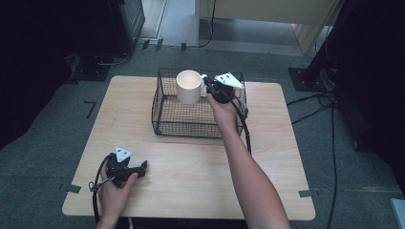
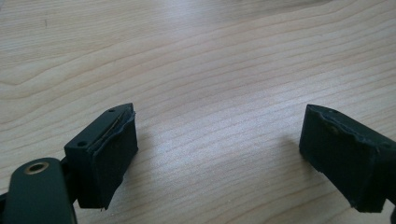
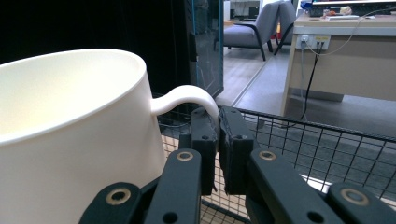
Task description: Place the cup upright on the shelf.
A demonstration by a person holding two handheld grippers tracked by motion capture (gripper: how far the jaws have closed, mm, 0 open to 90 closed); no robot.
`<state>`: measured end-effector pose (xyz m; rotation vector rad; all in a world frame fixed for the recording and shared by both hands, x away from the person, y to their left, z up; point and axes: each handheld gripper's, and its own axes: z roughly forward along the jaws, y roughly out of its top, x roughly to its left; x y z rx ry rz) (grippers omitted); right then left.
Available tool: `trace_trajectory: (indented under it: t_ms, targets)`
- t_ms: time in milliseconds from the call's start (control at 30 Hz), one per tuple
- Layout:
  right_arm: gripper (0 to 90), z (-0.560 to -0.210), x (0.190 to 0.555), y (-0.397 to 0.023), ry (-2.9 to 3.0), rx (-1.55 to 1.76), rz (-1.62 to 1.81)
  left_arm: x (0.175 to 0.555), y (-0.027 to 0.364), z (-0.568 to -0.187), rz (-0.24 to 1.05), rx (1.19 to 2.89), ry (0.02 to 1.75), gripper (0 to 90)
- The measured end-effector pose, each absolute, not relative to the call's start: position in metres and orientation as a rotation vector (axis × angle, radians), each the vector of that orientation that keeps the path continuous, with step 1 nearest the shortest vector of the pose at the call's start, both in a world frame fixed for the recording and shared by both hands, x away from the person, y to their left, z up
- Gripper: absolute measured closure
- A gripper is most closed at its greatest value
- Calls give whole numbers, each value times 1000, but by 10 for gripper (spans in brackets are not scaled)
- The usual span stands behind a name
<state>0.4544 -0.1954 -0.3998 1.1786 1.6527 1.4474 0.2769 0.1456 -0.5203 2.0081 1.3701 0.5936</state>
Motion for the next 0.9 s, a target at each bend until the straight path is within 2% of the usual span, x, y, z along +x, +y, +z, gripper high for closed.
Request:
trace_trajectory:
  t_ms: [367, 900]
  targets:
    - [846, -432, 478, -195, 1727, 1199, 1433, 277, 145, -520, 592, 2008, 1369, 120]
    - [821, -456, 501, -171, 1904, 1128, 1438, 277, 146, -520, 593, 2013, 1365, 120]
